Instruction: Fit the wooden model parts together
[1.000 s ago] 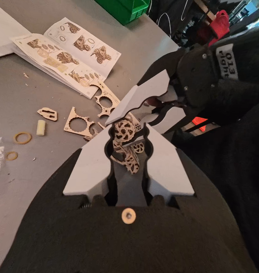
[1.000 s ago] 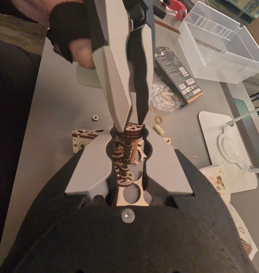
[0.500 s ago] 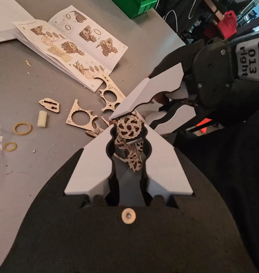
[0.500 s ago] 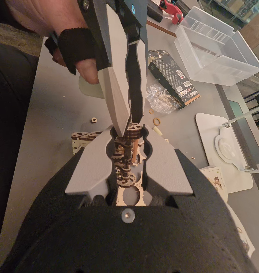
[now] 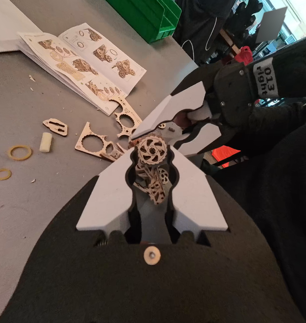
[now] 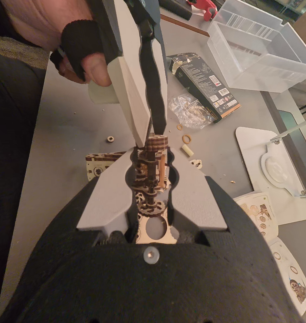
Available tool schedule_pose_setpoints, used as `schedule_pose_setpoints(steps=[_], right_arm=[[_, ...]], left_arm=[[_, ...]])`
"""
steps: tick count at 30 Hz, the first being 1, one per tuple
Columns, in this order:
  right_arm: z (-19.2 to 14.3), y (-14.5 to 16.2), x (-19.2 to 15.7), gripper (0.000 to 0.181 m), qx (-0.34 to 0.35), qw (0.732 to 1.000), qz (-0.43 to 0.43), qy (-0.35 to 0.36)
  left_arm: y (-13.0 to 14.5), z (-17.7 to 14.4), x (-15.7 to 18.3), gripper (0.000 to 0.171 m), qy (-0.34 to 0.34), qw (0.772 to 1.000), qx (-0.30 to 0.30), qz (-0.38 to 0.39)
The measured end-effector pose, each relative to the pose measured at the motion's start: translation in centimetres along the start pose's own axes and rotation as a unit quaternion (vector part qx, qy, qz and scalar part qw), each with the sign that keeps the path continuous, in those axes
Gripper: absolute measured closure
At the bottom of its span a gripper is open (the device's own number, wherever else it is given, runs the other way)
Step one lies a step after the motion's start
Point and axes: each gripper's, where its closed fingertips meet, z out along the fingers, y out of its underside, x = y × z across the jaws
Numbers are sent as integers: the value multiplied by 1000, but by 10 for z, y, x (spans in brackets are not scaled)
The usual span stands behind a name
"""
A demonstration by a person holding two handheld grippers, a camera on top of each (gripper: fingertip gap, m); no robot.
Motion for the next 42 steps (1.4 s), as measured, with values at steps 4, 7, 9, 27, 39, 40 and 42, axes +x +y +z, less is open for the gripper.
schedule_pose_setpoints(steps=[4, 7, 9, 27, 39, 40, 42], right_arm=[[0, -1, 0, 149, 5, 1000, 4, 0], [0, -4, -2, 149, 6, 1000, -1, -2], [1, -4, -2, 149, 4, 1000, 4, -3], [0, -3, -2, 150, 15, 1000, -9, -5], [-1, -6, -1, 150, 25, 999, 28, -8], [0, -6, -2, 150, 25, 999, 25, -11], [1, 0, -2, 151, 9, 1000, 22, -9]], left_arm=[[0, 0, 0, 142, -3, 1000, -1, 3], [1, 2, 0, 142, -7, 1000, -6, 11], [0, 1, 0, 142, -6, 1000, -2, 10], [-1, -1, 2, 143, 1, 1000, -6, 26], [-5, -4, 2, 142, -84, 991, -6, 100], [-4, -5, 2, 142, -78, 993, -8, 91], [-7, -9, 2, 142, -68, 995, 10, 75]])
